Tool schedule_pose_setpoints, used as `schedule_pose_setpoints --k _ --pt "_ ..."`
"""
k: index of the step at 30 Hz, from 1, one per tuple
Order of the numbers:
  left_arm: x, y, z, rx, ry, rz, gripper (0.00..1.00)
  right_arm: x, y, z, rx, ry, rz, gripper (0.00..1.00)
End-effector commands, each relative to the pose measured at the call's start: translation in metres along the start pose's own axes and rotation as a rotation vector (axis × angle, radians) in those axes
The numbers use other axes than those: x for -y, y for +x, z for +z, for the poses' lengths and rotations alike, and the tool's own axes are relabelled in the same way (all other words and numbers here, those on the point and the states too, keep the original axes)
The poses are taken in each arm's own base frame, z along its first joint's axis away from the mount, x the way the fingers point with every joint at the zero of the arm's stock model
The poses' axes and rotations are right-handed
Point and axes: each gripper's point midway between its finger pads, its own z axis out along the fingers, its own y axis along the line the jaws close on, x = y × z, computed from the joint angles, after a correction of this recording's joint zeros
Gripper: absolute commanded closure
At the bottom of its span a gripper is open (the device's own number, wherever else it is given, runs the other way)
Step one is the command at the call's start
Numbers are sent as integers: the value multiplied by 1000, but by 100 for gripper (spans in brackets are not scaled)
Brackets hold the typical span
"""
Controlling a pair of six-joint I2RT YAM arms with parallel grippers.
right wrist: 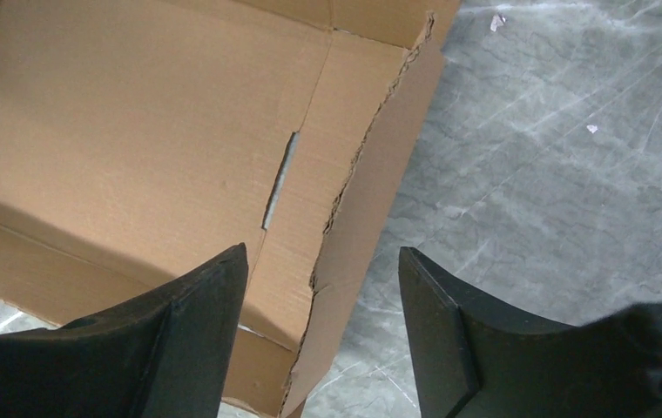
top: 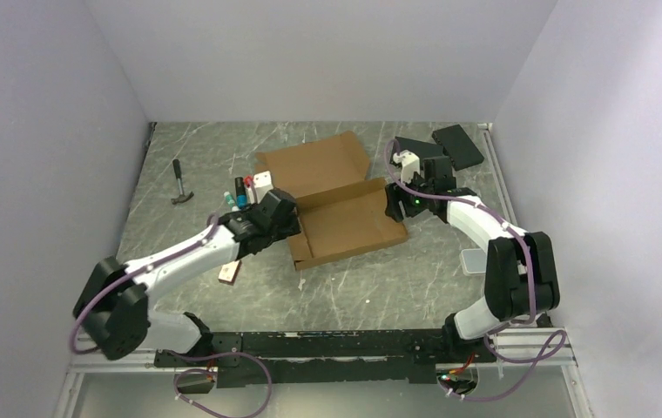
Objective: Fold the paper box
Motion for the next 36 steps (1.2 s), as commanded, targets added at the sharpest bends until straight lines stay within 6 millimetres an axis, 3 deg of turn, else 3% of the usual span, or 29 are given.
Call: schedule_pose_setpoints --k 1,5,10,13,15,18,20,23,28,36 --pt "10 -21 -27 87 156 122 21 5 -20 4 56 -10 23 34" --pt "1 -12 -19 40 159 120 18 4 -21 4 61 -14 27 35" --pt "14 0 10 -63 221 85 19 2 -19 5 51 -29 31 35" --pt "13 0 30 -119 210 48 22 2 -17 5 49 -33 33 35" --pt "11 4 41 -152 197 42 29 1 -18 5 52 -38 32 35" --pt "9 13 53 -194 177 51 43 0 -19 5 52 -42 34 35" --pt "4 22 60 -228 146 65 63 0 -19 5 54 -44 35 35" --pt "-4 33 67 -270 112 91 100 -1 -20 4 56 -51 40 35" --pt "-13 22 65 -228 62 118 100 -4 -30 -4 90 -83 61 34" --pt "-1 3 43 -151 37 162 100 5 -44 -24 161 -96 106 27"
